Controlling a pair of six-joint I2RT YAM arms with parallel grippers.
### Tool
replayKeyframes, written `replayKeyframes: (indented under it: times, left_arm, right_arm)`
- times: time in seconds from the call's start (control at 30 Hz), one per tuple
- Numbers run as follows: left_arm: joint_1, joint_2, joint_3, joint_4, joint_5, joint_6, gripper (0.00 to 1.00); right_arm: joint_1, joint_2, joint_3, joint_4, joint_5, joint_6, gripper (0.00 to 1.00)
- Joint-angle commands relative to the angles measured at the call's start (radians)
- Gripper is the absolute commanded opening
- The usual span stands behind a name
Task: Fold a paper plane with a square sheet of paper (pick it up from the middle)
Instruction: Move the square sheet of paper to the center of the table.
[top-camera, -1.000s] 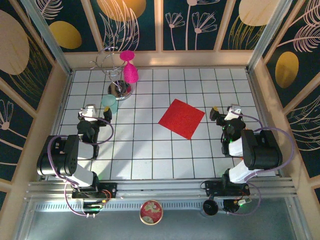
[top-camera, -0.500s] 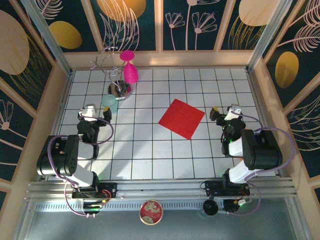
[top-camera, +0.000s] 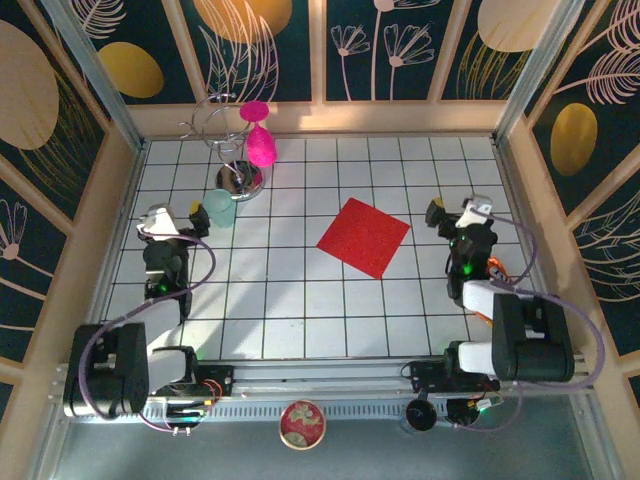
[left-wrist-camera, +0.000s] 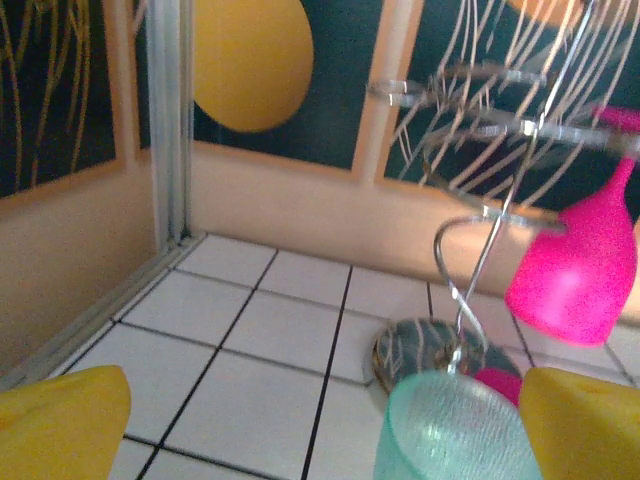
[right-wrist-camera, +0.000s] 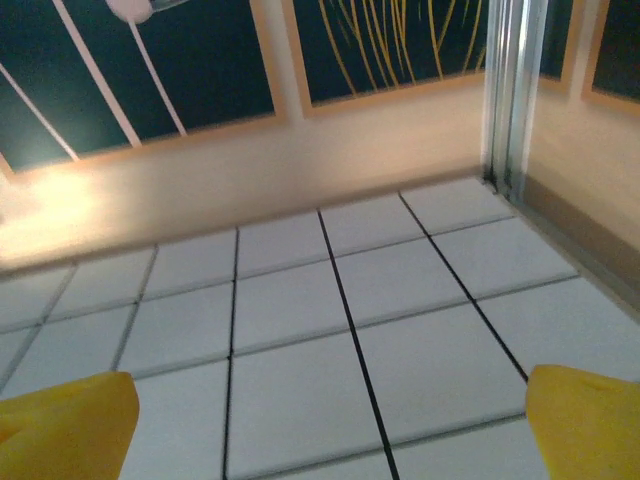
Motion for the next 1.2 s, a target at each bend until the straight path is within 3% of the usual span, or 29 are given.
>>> replayKeyframes:
  times: [0.0,0.2,0.37,0.57,0.7,0.8,1.17]
  left_arm:
    - [0.008,-0.109,0.065,-0.273,-0.024,-0.198,0.99]
    - [0.008,-0.257,0.155,-0.587,0.108,-0.392,0.99]
    - [0.007,-0.249,0.189,-0.645,0.337,-0.426,0.99]
    - [0.006,-0.165,0.204,-0.625,0.522,-0.525,0.98]
    - [-0.011,-0.134,0.202,-0.615,0.558,-0.567,0.97]
    - [-0.04,-0.124,0.205,-0.629,0.558,-0.574,0.96]
    - [-0.16,-0.045,0.225,-0.663,0.561,-0.578,0.94]
  right_arm:
    - [0.03,-0.078,0.102,-0.345,0.033,0.119,0.99]
    - [0.087,-0.079,0.321,-0.78,-0.064,0.291,0.99]
    - [0.153,0.015,0.411,-0.922,-0.206,0.403,0.94]
    - [0.305,0.21,0.532,-0.947,-0.244,0.515,0.85]
    - [0.392,0.379,0.683,-0.992,-0.204,0.543,0.75]
    - [0.433,0.493,0.793,-1.024,-0.173,0.561,0.74]
    - [0.469,0.773,1.069,-1.151,-0.133,0.574,0.69]
